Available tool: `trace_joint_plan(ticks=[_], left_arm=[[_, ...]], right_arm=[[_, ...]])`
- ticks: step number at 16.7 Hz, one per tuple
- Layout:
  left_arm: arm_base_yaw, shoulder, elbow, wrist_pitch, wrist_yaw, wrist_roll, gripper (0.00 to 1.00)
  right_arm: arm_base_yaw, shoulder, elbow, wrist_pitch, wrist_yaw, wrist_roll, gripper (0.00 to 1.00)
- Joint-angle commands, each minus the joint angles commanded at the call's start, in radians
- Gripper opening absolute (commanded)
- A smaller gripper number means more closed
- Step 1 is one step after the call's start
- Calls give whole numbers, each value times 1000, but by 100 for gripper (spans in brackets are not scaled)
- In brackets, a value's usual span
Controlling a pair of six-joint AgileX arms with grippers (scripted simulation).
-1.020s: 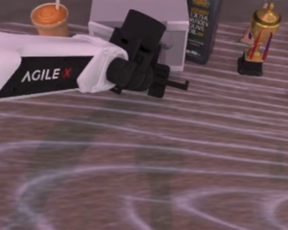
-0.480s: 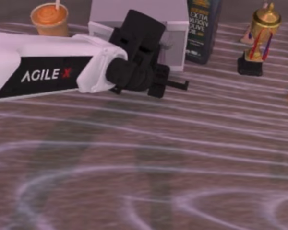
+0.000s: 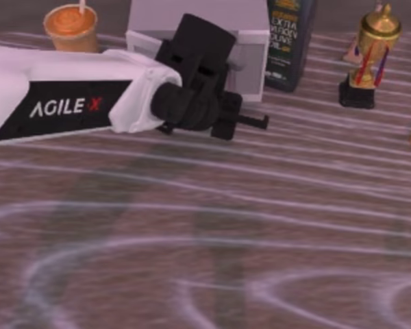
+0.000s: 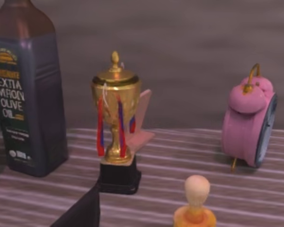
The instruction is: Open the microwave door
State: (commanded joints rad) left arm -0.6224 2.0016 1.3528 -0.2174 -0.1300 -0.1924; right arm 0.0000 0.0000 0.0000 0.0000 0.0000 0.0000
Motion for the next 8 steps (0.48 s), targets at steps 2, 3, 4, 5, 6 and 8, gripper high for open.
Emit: trace_joint_plan(ticks=[2,3,4,5,6,8], left_arm=[[0,0,0,0,0,0,0],[0,0,0,0,0,0,0],[0,0,0,0,0,0,0],[0,0,0,0,0,0,0],[0,0,0,0,0,0,0],[-7,2,-1,0,10,-3,0]], right_arm=[[0,0,0,0,0,0,100],[0,0,0,0,0,0,100],[0,0,0,0,0,0,100],[0,0,0,0,0,0,100],[0,0,0,0,0,0,100],[0,0,0,0,0,0,100]])
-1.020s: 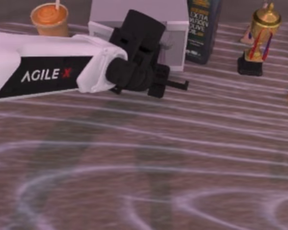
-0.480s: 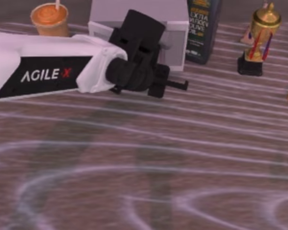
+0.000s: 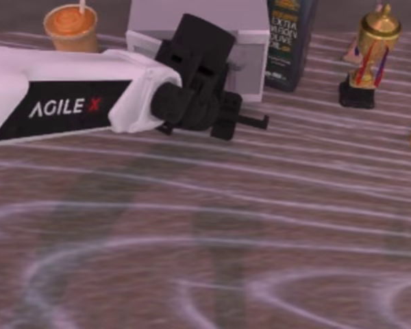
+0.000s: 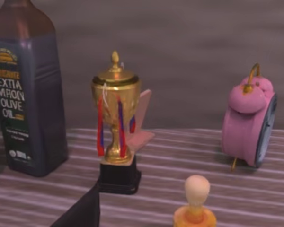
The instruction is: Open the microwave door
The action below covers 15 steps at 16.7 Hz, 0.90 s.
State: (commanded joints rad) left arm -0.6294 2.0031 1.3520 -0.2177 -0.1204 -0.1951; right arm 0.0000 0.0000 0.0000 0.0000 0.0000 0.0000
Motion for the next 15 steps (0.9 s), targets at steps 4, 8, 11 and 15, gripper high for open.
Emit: trace_joint_plan(ticks=[4,8,11,15], left_arm=[[17,-27,-32,17,26,39,0],[25,-38,-54,24,42,64,0],[25,-38,-54,24,42,64,0],[25,-38,-54,24,42,64,0]], right_arm=[[0,0,0,0,0,0,100],[0,0,0,0,0,0,100],[0,0,0,0,0,0,100],[0,0,0,0,0,0,100]])
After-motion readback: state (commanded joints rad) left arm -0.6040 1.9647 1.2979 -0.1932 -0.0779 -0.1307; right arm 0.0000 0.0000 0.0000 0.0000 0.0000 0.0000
